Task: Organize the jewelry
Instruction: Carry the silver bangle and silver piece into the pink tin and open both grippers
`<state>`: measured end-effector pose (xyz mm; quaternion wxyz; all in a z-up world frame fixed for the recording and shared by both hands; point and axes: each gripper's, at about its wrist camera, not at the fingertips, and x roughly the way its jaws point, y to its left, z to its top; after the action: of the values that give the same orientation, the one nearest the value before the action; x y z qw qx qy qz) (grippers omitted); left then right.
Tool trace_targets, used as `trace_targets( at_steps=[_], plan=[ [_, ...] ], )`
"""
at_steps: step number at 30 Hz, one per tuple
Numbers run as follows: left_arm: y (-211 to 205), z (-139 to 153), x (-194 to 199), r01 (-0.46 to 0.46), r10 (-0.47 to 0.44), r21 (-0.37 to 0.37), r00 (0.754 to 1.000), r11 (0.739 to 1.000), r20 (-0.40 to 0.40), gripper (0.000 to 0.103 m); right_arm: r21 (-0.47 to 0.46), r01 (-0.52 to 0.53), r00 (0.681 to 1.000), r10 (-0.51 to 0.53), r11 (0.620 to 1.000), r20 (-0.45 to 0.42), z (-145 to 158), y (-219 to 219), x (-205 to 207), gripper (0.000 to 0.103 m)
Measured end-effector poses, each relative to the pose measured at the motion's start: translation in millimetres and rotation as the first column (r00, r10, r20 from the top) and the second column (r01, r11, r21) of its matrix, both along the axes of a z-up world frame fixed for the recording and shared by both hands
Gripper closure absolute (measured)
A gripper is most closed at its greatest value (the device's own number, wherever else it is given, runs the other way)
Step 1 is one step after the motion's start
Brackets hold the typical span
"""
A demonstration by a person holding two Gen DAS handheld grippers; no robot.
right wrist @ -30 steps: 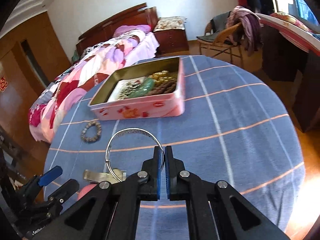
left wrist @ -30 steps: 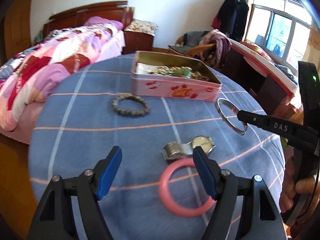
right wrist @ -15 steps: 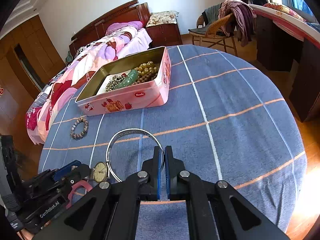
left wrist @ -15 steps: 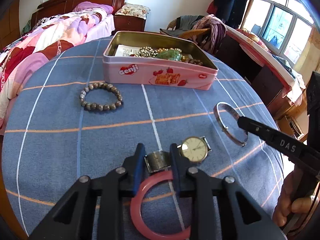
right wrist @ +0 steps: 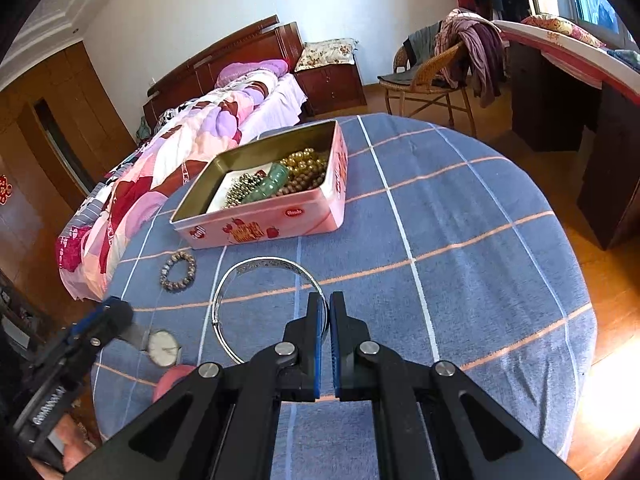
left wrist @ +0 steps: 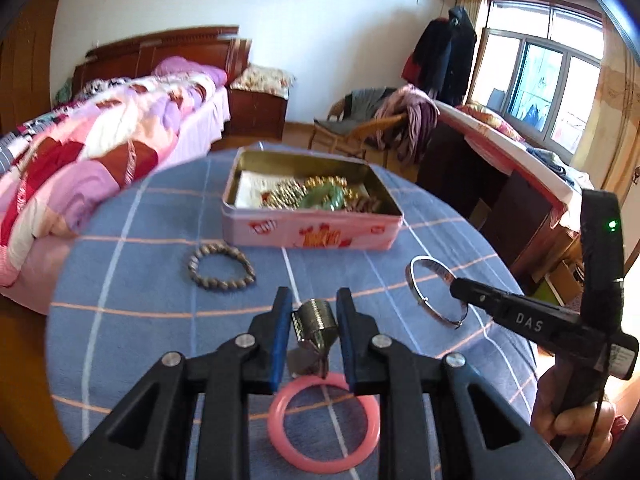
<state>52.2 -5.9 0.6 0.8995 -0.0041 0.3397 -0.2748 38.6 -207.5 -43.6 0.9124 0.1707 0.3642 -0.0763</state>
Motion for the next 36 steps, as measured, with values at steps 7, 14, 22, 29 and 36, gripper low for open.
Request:
trace_targets(
  at_steps=[7,14,22,29,36],
  plan=[
    [24.9,1.4,0.1,-0.068,0.068,-0.020,0.998,0.998,-0.004,0.080,-0.005,-0.012,1.000,0.012,1.000,-0.001,1.9,10.3,-3.8,0.100],
    [29.3,-6.9,-0.5,-0.120,0.121,0.028,0.992,0.992,-0.028,0.080,-0.023,-0.029,1.000,0.029,0.999,0.008,6.3,18.5,-9.2,0.100],
    [29.5,-0.6,-9.7,-0.119,0.118,0.044,0.993,0.992,0.011,0.080,-0.024,-0.021,1.000,0.021,0.999,0.020,10.8,18.7,-19.0,0.100],
    [27.7,3.4,-11.6,-0.115,0.115,0.038,0.993,0.993,0.016,0.080,-0.027,-0.025,0.999,0.026,0.999,0.040,16.9,19.7,-21.1,0.100],
    [19.8,-0.1,-12.7,-0.087,0.087,0.031,0.996,0.996,-0.002,0.080,-0.023,-0.015,1.000,0.016,1.000,0.016,9.0,16.9,-20.8,0.100]
  ],
)
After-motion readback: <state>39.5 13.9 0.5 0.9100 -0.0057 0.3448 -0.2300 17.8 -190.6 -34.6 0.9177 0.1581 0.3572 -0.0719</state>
